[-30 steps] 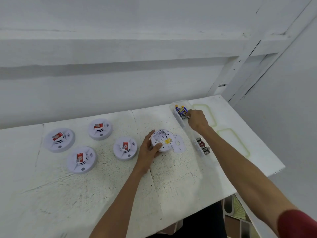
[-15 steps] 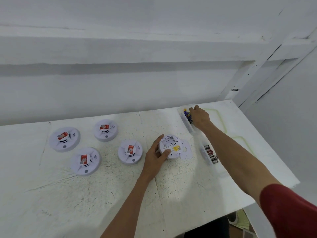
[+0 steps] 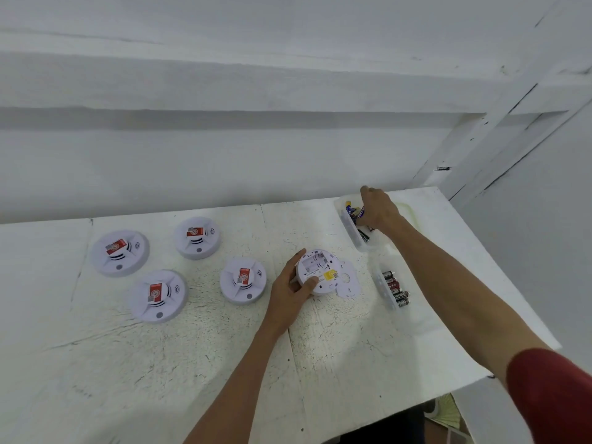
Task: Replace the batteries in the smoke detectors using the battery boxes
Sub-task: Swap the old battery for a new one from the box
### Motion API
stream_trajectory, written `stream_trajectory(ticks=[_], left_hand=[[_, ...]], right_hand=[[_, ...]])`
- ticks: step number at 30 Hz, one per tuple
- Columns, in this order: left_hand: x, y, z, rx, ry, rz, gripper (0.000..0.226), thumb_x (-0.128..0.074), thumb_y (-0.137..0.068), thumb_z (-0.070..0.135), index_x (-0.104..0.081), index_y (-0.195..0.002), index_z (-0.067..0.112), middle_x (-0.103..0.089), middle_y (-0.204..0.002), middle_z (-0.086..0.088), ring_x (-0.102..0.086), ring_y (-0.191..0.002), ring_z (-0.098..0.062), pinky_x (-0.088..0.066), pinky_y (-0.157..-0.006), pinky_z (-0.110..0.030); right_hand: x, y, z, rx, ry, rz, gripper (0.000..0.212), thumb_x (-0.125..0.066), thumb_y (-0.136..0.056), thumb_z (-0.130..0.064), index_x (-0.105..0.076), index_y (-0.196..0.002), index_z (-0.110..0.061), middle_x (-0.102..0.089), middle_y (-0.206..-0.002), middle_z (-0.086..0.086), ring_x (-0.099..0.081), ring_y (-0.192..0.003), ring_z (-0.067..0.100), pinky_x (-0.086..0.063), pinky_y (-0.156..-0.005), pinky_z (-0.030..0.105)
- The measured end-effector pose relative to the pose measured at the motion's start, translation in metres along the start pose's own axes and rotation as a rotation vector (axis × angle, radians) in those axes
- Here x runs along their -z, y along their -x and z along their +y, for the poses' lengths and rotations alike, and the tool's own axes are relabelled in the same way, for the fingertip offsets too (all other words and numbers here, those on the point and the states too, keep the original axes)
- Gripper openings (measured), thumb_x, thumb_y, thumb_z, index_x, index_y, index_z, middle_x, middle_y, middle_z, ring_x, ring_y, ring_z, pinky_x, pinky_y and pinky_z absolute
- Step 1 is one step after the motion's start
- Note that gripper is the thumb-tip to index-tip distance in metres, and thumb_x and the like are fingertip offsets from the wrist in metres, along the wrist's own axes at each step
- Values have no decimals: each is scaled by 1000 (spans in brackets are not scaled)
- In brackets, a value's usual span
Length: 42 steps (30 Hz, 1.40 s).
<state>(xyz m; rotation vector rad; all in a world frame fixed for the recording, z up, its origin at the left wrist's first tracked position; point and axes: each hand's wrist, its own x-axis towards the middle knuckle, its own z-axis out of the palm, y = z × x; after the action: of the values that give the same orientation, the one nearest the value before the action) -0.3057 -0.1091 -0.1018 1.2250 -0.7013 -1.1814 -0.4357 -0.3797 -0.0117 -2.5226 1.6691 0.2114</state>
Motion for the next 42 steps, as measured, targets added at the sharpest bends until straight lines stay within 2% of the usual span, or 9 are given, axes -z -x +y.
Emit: stream_trajectory(ticks=[3, 8, 13, 21, 29, 35, 37, 40, 42], left_hand=[[0, 0, 0, -8, -5, 3, 61, -70, -99, 12, -48, -151, 33, -60, -148, 4, -64, -128, -13, -63, -89, -36], [1, 1, 0, -7, 4, 2, 61, -71, -98, 11, -48, -151, 31, -61, -147, 4, -65, -127, -12, -62, -85, -31], [1, 1, 2, -17, -20, 4, 59, -71, -99, 12, -49, -149, 34, -62, -144, 5, -65, -126, -14, -63, -88, -35], [0, 1, -2, -39, -95, -16, 63, -70, -99, 13, -45, -155, 27, -60, -143, 18, -65, -126, -8, -61, -97, -42], [1, -1, -3, -32, -89, -9, 63, -70, -99, 11, -44, -155, 25, -60, -141, 16, -65, -125, -5, -59, -101, -41], [1, 0, -2, -42, -64, -2, 62, -69, -99, 8, -44, -152, 26, -60, -141, 11, -65, -123, -2, -60, -98, -33], [1, 0, -2, -49, -62, -5, 62, -69, -99, 8, -44, -154, 24, -60, -142, 11, -65, -123, -3, -60, -96, -32], [1, 1, -2, -56, -62, -2, 61, -68, -99, 8, -44, -153, 25, -60, -142, 10, -65, -123, -5, -60, -95, -29], [2, 0, -3, -53, -56, -1, 60, -68, -100, 8, -45, -151, 29, -60, -144, 5, -65, -126, -11, -60, -97, -33]], right_hand=[[10, 12, 0, -52, -211, 124, 56, -86, -72, -26, -41, -99, -7, -49, -91, 13, -46, -80, 26, -33, -50, 30], [18, 57, -24, 18, -519, 171, 50, -86, -69, -50, -59, -92, -15, -65, -82, 8, -51, -69, 8, -41, -53, 25], [-1, 111, -57, 239, -424, 18, 44, -81, -71, -59, -61, -84, -22, -67, -67, 2, -53, -57, 2, -43, -60, 22], [-23, 133, -73, 372, -70, 32, 39, -67, -90, -46, -70, -104, -10, -69, -90, 10, -61, -88, 25, -53, -74, 43], [-33, 137, -80, 443, 71, 75, 20, -57, -93, -9, -74, -104, -12, -66, -89, 11, -63, -84, 29, -44, -65, 33], [-47, 149, -85, 223, -275, 81, 24, -54, -98, -19, -71, -111, -9, -50, -98, 5, -55, -86, 21, -40, -65, 24], [-47, 154, -87, 190, -361, 128, 24, -56, -97, -16, -69, -116, -10, -56, -99, 5, -58, -89, 20, -42, -68, 19], [-49, 162, -89, 195, -361, 273, 29, -58, -92, -9, -68, -119, -16, -70, -96, 7, -64, -85, 21, -52, -72, 31], [-53, 172, -92, 153, -371, 285, 32, -53, -94, -16, -67, -123, -19, -68, -96, 7, -64, -86, 23, -49, -68, 25]])
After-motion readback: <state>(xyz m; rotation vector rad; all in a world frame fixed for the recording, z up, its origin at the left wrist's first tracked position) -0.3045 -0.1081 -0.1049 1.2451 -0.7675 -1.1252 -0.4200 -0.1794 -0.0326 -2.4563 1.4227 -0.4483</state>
